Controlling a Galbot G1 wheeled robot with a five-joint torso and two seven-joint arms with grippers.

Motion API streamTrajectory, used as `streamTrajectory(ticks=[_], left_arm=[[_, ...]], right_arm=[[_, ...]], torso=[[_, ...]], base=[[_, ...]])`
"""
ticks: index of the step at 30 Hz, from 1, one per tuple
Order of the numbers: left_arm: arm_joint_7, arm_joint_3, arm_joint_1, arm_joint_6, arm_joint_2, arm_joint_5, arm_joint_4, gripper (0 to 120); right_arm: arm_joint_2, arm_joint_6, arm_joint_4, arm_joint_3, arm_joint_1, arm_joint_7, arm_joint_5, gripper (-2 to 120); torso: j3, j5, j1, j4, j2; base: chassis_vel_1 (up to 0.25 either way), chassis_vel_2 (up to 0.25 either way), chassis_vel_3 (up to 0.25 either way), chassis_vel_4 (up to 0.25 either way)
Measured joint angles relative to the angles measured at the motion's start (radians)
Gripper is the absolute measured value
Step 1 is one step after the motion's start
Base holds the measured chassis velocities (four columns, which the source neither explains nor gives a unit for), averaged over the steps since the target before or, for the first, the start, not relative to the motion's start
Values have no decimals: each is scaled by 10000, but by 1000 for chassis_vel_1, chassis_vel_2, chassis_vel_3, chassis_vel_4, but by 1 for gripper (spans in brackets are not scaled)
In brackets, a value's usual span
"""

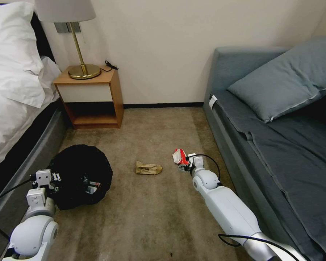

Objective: Pick up the trash bin, then pick up the garbage on the floor and place it into the trash bin.

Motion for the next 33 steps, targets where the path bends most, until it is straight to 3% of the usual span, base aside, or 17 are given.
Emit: streamTrajectory(ticks=[33], left_arm=[[2, 10, 10, -8, -8, 0, 29, 4]], right_arm=[[41, -4, -182, -45, 47, -113, -112, 100]], torso=[[0, 0, 0, -1, 0]], base=[[-66, 68, 68, -71]])
